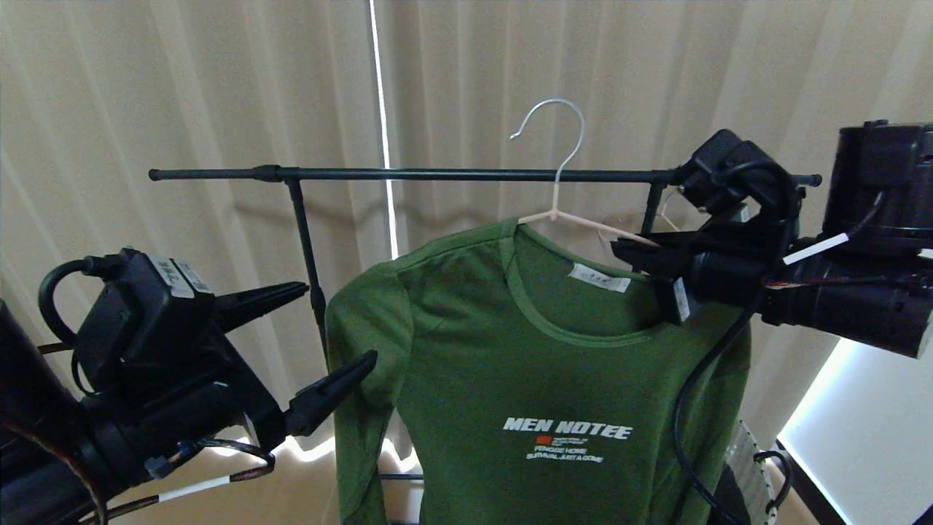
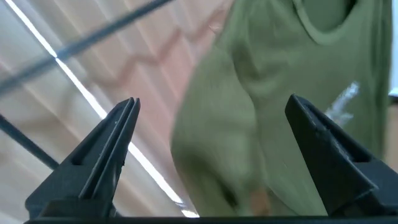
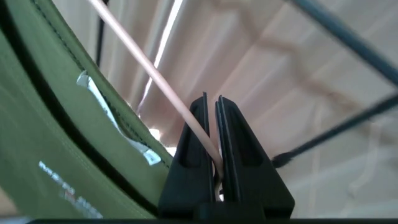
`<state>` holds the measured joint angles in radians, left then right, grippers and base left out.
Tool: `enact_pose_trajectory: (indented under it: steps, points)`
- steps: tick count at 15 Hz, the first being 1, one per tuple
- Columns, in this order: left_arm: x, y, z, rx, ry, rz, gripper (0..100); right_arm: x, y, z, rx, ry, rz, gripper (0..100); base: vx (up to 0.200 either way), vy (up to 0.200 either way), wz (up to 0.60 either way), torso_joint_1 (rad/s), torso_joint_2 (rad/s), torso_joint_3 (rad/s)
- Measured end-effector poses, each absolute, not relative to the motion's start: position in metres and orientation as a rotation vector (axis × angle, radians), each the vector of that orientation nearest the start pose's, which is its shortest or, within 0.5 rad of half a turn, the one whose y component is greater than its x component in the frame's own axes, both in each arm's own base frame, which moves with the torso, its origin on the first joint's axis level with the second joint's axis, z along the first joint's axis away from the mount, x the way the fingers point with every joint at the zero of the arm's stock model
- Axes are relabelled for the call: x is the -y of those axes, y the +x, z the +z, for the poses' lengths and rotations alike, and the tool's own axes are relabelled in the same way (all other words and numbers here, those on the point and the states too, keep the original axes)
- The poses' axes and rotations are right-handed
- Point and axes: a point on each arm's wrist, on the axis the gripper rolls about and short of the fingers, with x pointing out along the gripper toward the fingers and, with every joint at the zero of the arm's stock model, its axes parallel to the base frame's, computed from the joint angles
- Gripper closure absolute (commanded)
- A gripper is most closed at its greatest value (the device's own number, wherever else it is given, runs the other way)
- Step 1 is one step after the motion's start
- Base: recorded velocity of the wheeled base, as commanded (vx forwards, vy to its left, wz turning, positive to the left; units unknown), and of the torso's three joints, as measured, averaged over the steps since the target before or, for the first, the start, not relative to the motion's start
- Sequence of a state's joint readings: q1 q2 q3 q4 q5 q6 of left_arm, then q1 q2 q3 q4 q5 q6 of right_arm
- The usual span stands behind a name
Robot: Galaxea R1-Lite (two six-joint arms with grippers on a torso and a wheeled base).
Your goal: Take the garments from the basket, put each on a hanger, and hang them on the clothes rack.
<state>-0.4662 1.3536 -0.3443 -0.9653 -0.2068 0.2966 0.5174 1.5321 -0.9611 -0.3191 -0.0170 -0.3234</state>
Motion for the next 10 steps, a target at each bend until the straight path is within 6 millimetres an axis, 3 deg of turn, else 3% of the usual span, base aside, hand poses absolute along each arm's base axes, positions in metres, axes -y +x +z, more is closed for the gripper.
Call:
enact_pose_trajectory:
  steps: [2, 10]
  points:
    - [0.088, 0.171, 0.167, -0.068, 0.286, -0.674, 0, -0.128, 0.233, 0.246, -0.136, -0.372, 0.521, 100, 0.000, 0.000, 0.00, 0.000, 0.00, 0.000]
    - [0.089, 0.192, 0.143, -0.213, 0.297, -0.640, 0, -0.112, 0.203, 0.257, -0.074, -0.354, 0.538, 100, 0.000, 0.000, 0.00, 0.000, 0.00, 0.000]
